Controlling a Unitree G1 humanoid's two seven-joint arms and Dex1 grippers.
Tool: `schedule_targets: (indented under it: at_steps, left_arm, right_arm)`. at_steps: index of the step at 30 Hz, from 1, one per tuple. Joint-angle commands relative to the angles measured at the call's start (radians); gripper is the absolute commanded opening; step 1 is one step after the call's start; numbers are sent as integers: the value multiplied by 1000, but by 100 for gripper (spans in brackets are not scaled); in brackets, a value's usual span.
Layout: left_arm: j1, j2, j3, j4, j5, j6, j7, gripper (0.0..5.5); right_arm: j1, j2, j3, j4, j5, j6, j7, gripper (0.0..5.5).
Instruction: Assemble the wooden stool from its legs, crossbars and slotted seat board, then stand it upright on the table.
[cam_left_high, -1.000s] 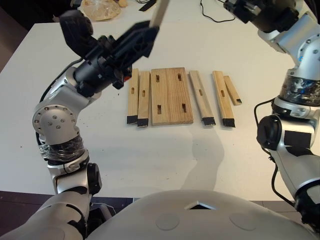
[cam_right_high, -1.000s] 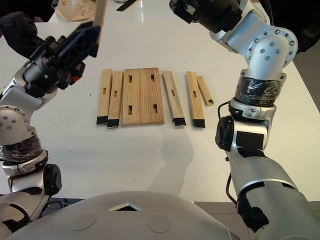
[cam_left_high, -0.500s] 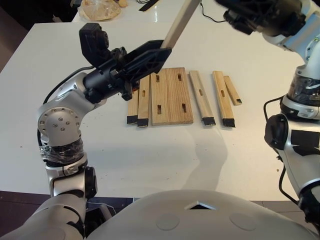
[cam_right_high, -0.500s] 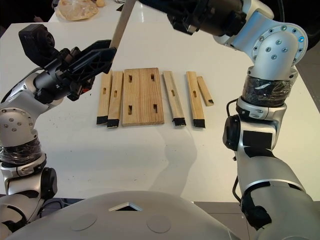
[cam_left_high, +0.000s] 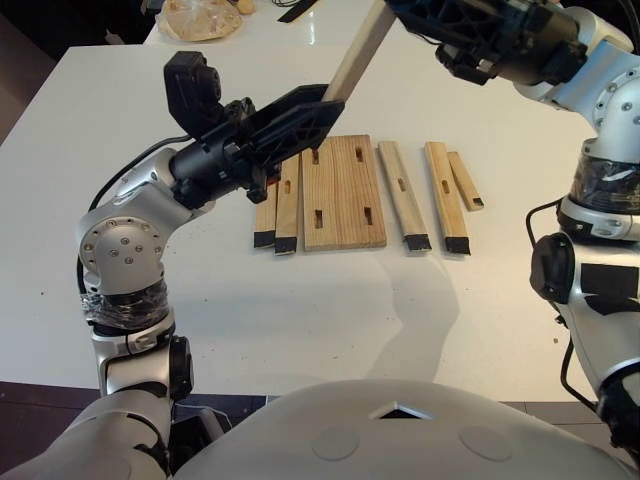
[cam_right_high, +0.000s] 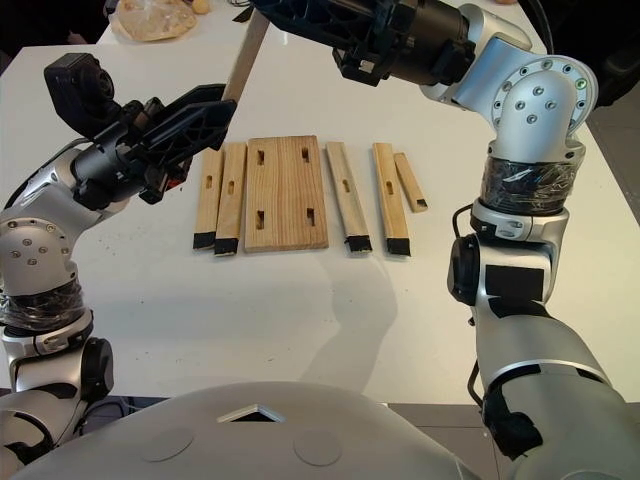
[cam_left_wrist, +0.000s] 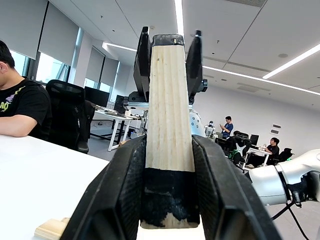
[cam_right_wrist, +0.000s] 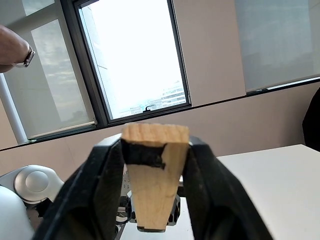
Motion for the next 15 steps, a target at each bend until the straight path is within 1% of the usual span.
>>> schedule_targets:
  at_steps: [1,6,11,12,13,15]
  left_arm:
    - [7,27,-12,1,27,-6,-22,131]
    - [13,38,-24,6,49,-14,-34,131]
    - [2,34,-43,48,123,-38,4,131]
    - [0,35,-47,61,126,-34,7,168]
    - [2,36,-53,71,133,-33,6,177]
    - [14,43,-75,79,181,-50,-2,215]
  right_arm:
    - [-2,-17,-9,-7,-3,7,12,129]
    - [12,-27,-8,-22,0,12,23,129]
    - [39,-31,-7,-41,-10,0,16,129]
    - [46,-30,-5,-43,-19,-8,13,129]
    - [53,-30,-2,-43,-33,-21,9,129]
    - [61,-33,6,-38,-73,-51,5,129]
